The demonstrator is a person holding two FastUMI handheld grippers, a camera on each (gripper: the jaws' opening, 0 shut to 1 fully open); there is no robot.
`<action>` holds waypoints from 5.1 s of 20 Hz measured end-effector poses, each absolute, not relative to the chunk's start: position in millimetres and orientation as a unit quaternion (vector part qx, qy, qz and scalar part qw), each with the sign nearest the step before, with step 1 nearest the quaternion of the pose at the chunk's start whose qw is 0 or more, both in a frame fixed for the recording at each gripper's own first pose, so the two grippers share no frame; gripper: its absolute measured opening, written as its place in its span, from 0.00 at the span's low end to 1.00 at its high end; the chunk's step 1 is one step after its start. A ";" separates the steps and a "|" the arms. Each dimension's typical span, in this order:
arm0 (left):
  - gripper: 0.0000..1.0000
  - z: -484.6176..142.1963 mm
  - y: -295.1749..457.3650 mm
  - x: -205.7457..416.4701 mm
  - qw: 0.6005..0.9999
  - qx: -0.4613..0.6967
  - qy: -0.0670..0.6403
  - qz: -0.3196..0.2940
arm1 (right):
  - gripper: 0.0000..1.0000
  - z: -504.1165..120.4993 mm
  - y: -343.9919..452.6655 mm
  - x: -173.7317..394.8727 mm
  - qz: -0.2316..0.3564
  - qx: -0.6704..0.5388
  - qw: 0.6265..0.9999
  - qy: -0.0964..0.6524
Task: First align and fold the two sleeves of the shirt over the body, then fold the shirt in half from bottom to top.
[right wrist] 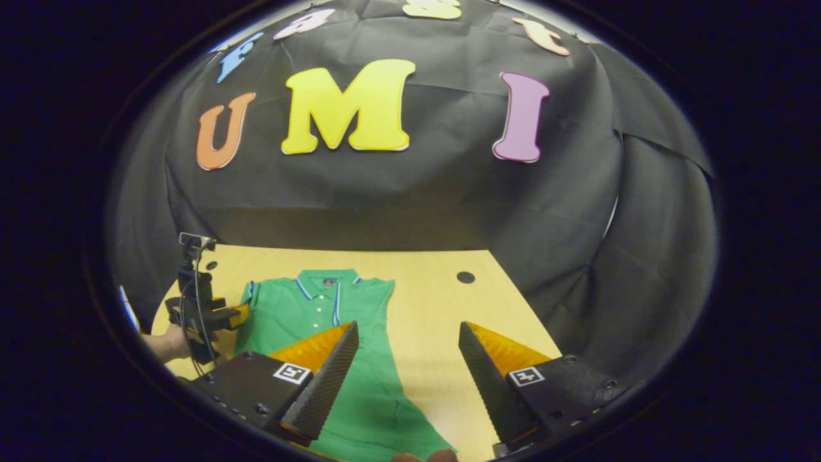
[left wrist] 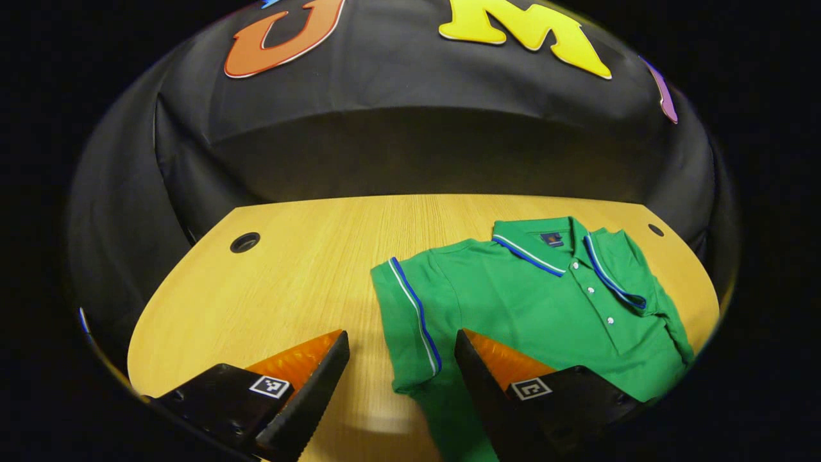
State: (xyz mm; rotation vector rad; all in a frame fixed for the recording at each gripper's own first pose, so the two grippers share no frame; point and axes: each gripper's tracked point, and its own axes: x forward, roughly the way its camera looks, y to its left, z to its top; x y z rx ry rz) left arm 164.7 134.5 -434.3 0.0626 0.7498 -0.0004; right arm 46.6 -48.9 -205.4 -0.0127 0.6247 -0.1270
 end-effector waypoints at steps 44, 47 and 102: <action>1.00 -306.6 -30.1 161.5 0.952 -0.021 0.304 -0.008 | 0.96 -163.8 -120.7 28.1 -0.057 0.000 0.964 0.259; 1.00 -273.8 -2.9 126.8 0.956 -0.028 0.293 0.021 | 0.96 -167.3 -101.9 32.0 -0.019 -0.005 0.966 0.257; 0.06 -378.3 40.9 -208.1 0.753 -0.086 0.645 -0.099 | 0.00 -395.1 -86.7 -144.2 0.111 -0.011 0.765 0.634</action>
